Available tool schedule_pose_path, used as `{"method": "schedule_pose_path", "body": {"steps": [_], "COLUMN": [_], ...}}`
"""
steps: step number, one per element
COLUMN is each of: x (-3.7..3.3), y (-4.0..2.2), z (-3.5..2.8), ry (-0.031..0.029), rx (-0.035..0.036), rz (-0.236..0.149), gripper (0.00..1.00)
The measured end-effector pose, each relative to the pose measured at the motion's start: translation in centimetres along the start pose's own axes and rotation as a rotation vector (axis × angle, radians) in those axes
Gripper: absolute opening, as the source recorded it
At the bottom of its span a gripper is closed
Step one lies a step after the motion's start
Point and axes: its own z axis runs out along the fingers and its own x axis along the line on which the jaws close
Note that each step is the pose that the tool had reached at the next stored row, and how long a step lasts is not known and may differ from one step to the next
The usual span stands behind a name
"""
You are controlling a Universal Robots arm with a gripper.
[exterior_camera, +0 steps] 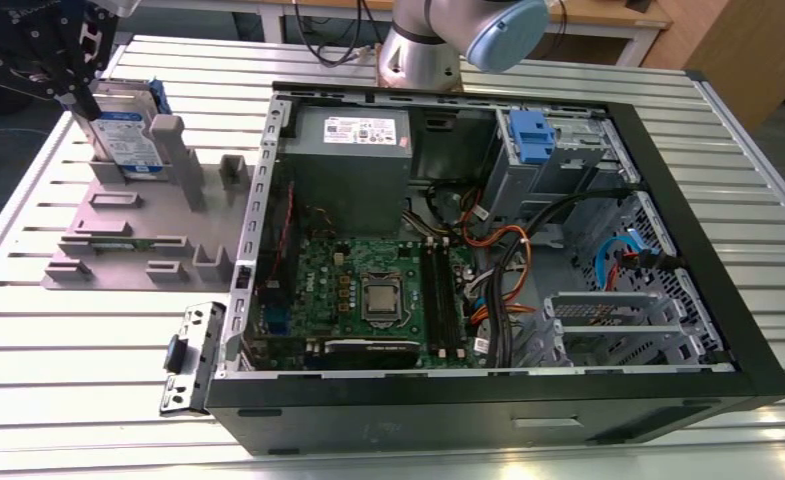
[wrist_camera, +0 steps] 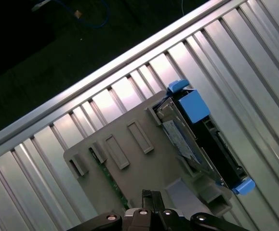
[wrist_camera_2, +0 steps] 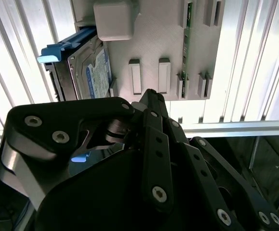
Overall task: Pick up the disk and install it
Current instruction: 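Pick up the disk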
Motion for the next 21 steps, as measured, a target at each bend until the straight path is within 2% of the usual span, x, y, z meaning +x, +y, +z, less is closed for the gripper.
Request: {"method": "schedule_pose_path", "body": {"steps": [21], "x": [0.0], "y": [0.0], "z": [0.0], "ry": [0.0012], "rx": [-0.0001], "rz": [-0.017], "gripper": [0.1]}}
